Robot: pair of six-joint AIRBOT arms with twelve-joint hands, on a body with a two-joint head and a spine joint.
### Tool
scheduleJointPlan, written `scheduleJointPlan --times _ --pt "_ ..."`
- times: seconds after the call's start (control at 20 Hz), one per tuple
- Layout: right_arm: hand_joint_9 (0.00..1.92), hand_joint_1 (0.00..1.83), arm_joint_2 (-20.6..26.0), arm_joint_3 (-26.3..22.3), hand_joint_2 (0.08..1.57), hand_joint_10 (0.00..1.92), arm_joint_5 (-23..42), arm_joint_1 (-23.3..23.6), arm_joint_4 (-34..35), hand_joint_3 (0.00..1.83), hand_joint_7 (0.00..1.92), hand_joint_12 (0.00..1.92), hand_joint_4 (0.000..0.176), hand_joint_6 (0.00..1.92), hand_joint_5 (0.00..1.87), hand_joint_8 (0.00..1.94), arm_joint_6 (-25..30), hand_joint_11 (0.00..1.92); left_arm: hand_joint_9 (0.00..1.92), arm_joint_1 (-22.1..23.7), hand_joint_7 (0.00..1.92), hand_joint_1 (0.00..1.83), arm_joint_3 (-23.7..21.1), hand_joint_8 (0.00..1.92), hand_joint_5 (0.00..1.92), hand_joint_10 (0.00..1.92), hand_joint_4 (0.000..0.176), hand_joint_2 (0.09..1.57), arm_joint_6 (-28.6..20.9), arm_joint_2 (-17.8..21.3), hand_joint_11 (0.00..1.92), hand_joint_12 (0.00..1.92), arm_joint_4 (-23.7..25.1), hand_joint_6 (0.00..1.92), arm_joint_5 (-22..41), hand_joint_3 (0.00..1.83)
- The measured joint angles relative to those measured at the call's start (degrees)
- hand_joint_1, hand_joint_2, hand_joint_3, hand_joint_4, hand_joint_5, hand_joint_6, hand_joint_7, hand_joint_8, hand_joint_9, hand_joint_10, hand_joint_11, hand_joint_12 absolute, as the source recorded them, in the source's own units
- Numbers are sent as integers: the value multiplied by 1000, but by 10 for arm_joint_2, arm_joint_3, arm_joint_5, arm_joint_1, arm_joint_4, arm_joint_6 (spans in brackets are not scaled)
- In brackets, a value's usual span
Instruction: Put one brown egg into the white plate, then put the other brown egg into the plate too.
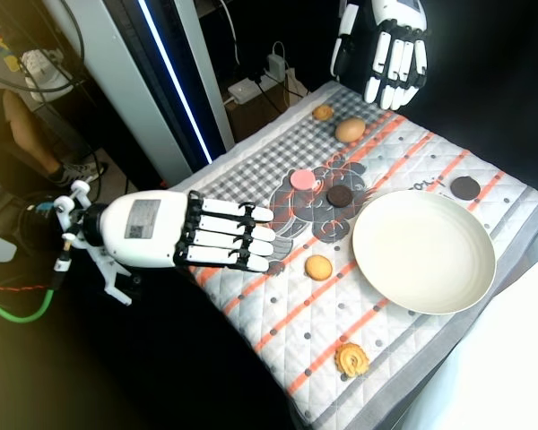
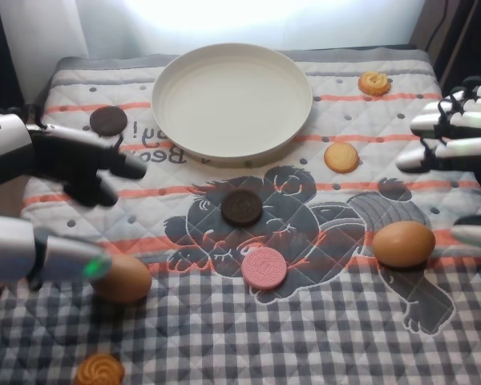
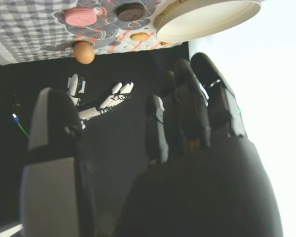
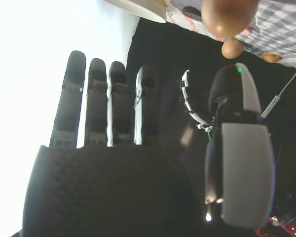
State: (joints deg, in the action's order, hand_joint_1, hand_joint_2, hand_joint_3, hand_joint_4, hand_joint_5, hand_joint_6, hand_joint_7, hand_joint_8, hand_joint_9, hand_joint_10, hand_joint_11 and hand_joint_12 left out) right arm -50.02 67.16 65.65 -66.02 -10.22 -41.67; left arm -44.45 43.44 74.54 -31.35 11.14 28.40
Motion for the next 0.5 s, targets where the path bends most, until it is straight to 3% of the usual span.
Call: scheduleJointPlan --times 0.2,0.25,0.35,0.4,0.5 --pt "353 398 0 0 1225 2 0 0 0 0 404 346 176 1 572 2 0 273 896 3 808 679 1 4 612 30 53 1080 0 -5 274 1139 5 6 -7 0" --pt "357 396 0 0 1225 3 -1 0 0 0 406 346 176 0 569 2 0 280 884 7 800 746 4 1 602 18 57 1007 0 -10 241 1132 9 1 -13 0" --pt "361 398 0 0 1231 3 1 0 0 1 410 331 174 0 568 2 0 287 766 14 643 706 16 0 490 0 83 986 0 -28 112 1179 21 0 -43 0" --pt "357 418 0 0 1231 1 0 0 0 0 408 317 163 3 576 0 0 279 707 18 555 749 24 0 480 0 116 917 1 -39 51 1229 26 0 -67 0" --pt "362 432 0 0 1235 2 0 0 0 1 413 313 153 5 585 3 0 291 655 24 479 813 33 0 464 0 146 831 35 -51 6 1254 25 0 -118 0"
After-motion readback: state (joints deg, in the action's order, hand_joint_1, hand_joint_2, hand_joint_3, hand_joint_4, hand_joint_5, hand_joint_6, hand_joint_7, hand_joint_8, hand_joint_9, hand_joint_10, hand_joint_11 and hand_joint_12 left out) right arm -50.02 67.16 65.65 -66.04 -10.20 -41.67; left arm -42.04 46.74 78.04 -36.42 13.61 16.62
